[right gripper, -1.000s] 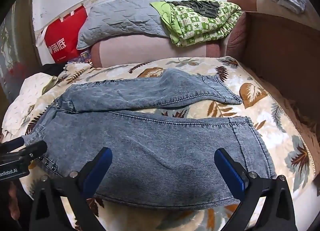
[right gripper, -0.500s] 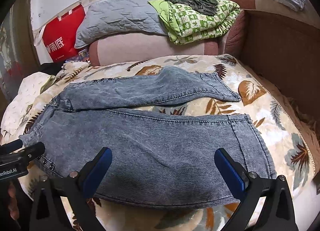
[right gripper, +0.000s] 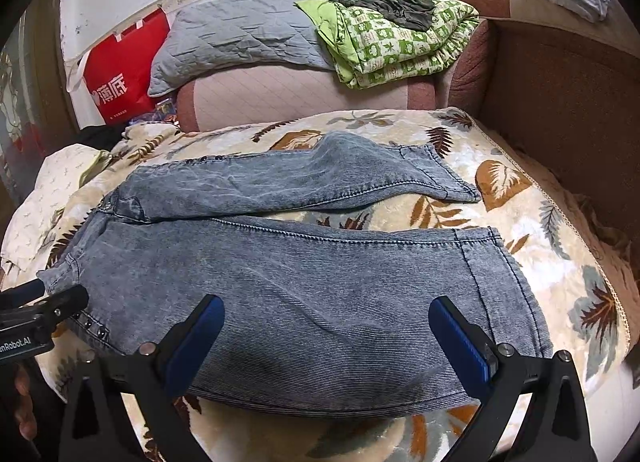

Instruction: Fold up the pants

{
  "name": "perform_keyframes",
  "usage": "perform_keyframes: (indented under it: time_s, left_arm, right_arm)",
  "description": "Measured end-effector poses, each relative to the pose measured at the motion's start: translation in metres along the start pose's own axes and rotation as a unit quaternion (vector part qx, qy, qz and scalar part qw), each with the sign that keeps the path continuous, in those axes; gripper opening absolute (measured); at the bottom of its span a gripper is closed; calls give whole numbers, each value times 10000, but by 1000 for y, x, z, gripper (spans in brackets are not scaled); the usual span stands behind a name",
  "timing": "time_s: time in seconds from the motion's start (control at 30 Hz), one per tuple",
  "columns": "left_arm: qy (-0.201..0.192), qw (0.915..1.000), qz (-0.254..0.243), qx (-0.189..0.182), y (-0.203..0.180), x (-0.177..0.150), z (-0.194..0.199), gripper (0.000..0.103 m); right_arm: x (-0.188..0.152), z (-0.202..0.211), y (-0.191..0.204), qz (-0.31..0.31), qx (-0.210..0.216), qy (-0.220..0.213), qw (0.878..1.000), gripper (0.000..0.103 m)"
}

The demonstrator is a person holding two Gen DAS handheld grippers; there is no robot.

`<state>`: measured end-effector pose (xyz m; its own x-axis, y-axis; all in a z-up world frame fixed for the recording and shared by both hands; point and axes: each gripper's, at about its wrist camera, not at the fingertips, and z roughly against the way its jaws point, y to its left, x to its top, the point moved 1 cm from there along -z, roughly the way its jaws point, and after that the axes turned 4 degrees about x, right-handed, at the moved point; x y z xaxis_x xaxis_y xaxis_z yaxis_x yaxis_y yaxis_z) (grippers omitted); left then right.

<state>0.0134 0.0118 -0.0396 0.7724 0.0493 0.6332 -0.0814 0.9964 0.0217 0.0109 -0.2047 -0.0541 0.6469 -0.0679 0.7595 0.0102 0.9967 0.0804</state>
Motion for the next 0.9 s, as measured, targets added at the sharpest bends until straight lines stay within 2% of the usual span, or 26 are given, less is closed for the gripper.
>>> perform_keyframes:
  time_s: [0.9]
  left_arm:
    - [22, 10000, 9, -30, -1, 0, 1, 103]
  right_arm:
    - [0, 0, -1, 6, -1, -13, 10000, 103]
